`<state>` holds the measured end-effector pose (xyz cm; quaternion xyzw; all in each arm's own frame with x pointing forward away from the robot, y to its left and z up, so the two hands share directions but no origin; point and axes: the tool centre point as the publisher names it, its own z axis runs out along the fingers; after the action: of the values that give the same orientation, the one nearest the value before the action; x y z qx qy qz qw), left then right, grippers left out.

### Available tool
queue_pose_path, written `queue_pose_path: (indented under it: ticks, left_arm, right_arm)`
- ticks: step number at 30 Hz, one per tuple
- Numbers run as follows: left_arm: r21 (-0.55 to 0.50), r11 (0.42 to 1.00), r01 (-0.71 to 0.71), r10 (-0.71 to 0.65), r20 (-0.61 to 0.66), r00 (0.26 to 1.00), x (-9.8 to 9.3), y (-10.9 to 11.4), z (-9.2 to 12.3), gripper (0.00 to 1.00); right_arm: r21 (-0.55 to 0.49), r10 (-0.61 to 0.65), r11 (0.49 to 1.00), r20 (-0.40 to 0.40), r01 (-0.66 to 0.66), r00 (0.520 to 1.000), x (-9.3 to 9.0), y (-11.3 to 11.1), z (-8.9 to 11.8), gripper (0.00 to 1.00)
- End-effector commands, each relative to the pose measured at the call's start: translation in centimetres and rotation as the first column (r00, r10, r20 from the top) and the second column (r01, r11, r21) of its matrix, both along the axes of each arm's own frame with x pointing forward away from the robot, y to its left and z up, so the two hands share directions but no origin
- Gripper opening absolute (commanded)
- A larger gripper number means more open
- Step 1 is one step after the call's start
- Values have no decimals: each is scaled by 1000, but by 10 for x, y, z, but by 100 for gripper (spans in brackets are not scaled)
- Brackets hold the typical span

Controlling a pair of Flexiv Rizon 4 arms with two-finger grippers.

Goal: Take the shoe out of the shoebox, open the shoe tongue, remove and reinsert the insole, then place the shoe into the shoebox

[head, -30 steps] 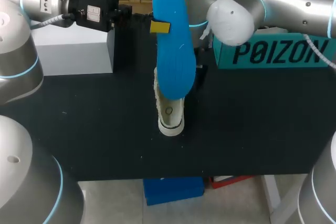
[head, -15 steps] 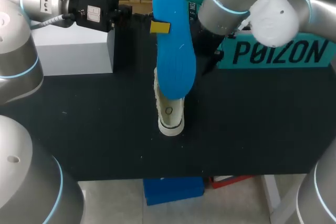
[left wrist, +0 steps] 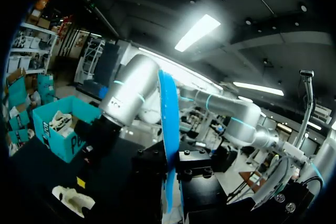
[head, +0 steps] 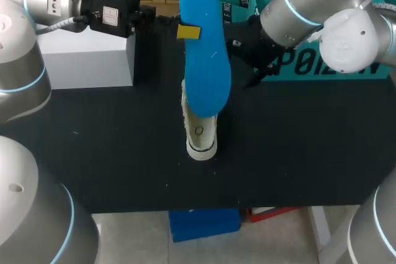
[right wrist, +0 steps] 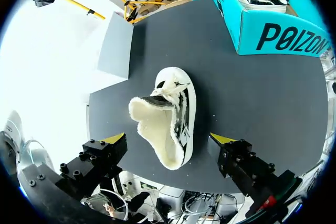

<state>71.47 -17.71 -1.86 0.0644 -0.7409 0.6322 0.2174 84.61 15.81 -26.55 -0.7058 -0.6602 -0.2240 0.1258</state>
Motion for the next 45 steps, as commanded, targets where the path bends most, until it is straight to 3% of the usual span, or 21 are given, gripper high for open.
queue_pose_path:
  ticks: [1,12,15,18,29,36,45]
  left_arm:
    - [-1,1000,-4,4,2,1000,-1,-1,-1,0]
    - [-1,1000,-4,4,2,1000,-1,-1,-1,0]
    - [-1,1000,-4,4,2,1000,-1,-1,-1,0]
    - [-1,1000,-4,4,2,1000,-1,-1,-1,0]
    - [-1,1000,-4,4,2,1000,-1,-1,-1,0]
    - [-1,1000,-4,4,2,1000,-1,-1,-1,0]
    - [-1,1000,-4,4,2,1000,-1,-1,-1,0]
  right_arm:
    - [38,4,999,5,-5,1000,0,-1,-3,100]
    - [338,15,941,29,-24,999,2,-14,13,100]
    - [489,10,872,60,-38,998,2,-16,18,100]
    - [552,5,833,69,-42,998,1,-18,21,100]
    - [724,-52,689,86,-27,995,-6,-32,26,100]
    - [780,-74,625,103,-34,992,-7,-36,28,100]
    - [796,-75,602,129,-58,989,-2,-38,36,100]
